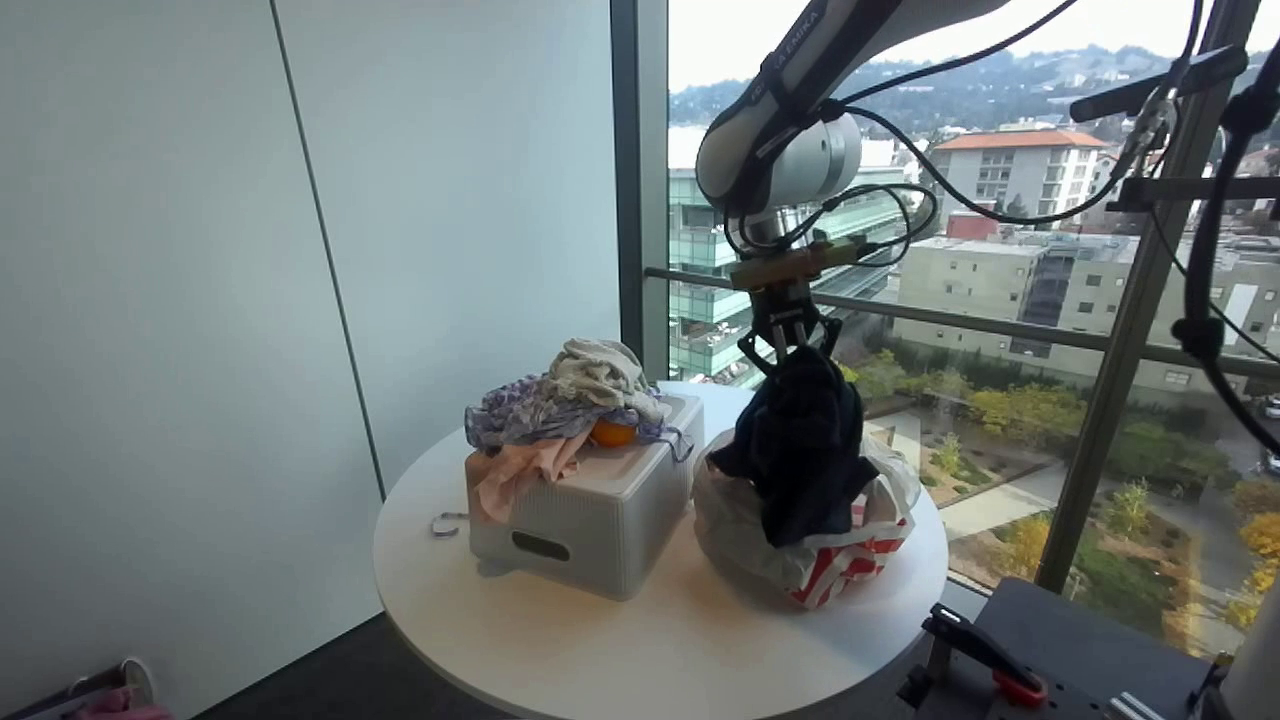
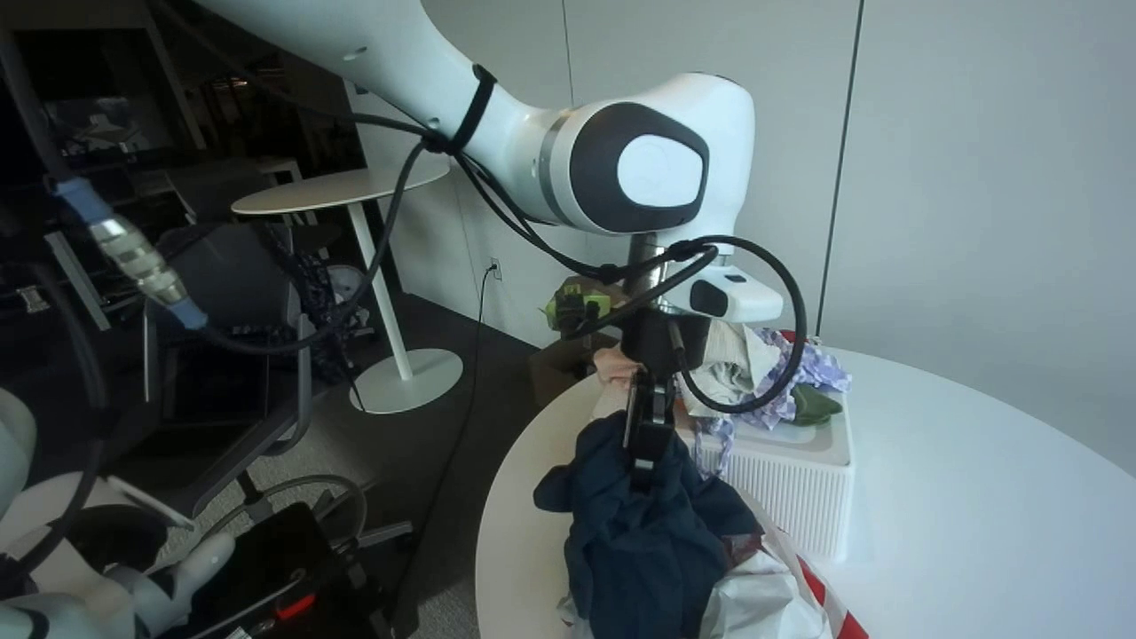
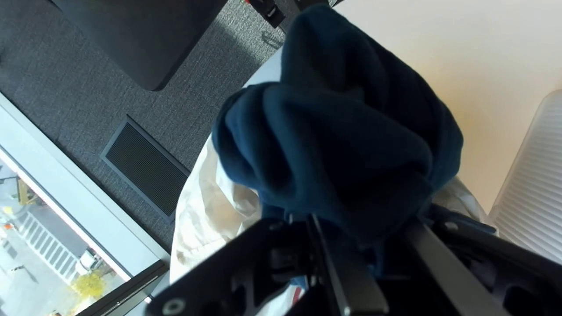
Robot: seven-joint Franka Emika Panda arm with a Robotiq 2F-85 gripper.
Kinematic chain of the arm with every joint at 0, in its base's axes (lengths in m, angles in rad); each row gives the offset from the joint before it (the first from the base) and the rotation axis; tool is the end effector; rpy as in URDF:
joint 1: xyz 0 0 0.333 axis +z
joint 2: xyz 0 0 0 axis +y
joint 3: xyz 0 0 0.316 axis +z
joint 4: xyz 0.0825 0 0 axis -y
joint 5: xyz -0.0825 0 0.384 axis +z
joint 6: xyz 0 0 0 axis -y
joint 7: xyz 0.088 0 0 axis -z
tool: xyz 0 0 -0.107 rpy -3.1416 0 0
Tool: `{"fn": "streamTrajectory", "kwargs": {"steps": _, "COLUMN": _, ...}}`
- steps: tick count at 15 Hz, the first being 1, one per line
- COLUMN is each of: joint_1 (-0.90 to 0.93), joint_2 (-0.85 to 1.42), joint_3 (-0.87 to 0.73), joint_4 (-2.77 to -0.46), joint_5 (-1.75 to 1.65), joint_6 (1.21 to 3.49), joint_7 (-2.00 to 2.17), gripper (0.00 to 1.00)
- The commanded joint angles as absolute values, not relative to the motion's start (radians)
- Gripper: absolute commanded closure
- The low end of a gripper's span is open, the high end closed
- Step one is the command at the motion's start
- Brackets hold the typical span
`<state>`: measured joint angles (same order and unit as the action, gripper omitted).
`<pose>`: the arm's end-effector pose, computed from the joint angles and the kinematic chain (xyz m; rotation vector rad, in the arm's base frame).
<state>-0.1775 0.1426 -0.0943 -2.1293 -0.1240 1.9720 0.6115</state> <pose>0.5047 -0.1485 0.3220 2.7023 -1.1723 -0.4082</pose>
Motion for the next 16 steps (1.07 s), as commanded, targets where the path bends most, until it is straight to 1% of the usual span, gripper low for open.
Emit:
{"fn": "streamTrajectory", "kwargs": {"steps": 1, "joint_1": -0.157, "joint_2": 0.236, "joint_3": -0.125, "joint_4": -2.058, "joint_5": -0.095, "joint_6": 2.023, "joint_7": 0.591, "gripper": 0.95}}
{"fn": "streamTrajectory", "kwargs": {"steps": 7, "joint_1": -0.154, "joint_2": 0.364, "joint_3": -0.146, "joint_4": -2.118, "joint_5": 0.012, "joint_6": 2.350, "joint_7": 0.615, "gripper": 0.95}}
{"fn": "streamTrajectory", "kwargs": {"steps": 9, "joint_1": -0.143, "joint_2": 0.412, "joint_3": -0.158, "joint_4": -2.136, "joint_5": 0.030, "joint_6": 2.422, "joint_7": 0.629, "gripper": 0.95}}
{"fn": "streamTrajectory", "kwargs": {"steps": 12, "joint_1": -0.111, "joint_2": 0.470, "joint_3": -0.211, "joint_4": -2.166, "joint_5": 0.004, "joint_6": 2.484, "joint_7": 0.681, "gripper": 0.95}}
{"fn": "streamTrajectory", "kwargs": {"steps": 16, "joint_1": -0.027, "joint_2": 0.509, "joint_3": -0.346, "joint_4": -2.198, "joint_5": -0.100, "joint_6": 2.484, "joint_7": 0.847, "gripper": 0.95}}
